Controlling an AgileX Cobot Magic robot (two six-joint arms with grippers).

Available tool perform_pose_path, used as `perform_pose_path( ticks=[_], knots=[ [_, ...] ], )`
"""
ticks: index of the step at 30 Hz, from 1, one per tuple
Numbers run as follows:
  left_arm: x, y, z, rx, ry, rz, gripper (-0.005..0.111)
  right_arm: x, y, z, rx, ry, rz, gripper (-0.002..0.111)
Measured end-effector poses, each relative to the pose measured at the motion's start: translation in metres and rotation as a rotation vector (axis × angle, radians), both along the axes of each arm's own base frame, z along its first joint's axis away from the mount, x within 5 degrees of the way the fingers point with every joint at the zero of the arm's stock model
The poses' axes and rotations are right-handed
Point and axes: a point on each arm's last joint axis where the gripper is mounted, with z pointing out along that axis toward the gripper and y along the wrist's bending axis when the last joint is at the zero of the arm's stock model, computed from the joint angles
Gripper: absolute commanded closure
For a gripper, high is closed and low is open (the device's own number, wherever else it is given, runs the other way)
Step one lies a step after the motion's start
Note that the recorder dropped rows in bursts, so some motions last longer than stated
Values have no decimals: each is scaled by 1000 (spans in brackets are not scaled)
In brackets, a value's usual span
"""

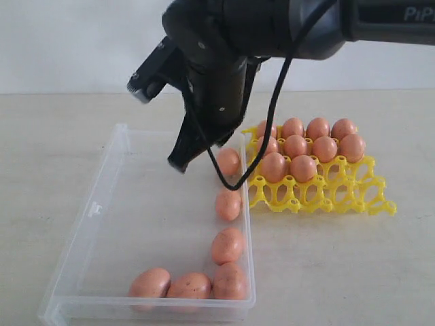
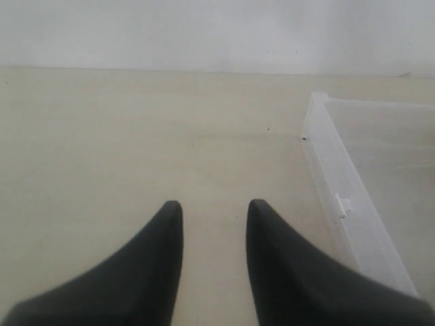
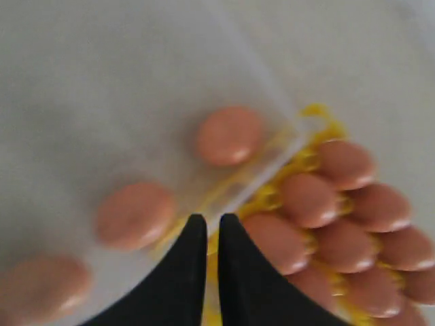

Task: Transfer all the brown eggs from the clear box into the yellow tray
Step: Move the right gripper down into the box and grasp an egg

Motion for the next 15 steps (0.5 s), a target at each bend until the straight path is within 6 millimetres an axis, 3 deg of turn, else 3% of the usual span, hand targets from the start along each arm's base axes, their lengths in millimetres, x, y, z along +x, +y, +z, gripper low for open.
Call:
perform_pose_path(
  ticks=[5,9,12,15],
  knots=[
    [0,0,0,0,5,2,74,-30,18,-9,90,346,240,101],
    [0,0,-1,0,7,3,74,-42,29,-22,46,419,545,100],
    [0,0,-1,0,7,3,74,-43,34,-35,4,429,707,81],
    [0,0,-1,0,7,3,74,-40,37,-52,-33,444,808,50]
  ],
)
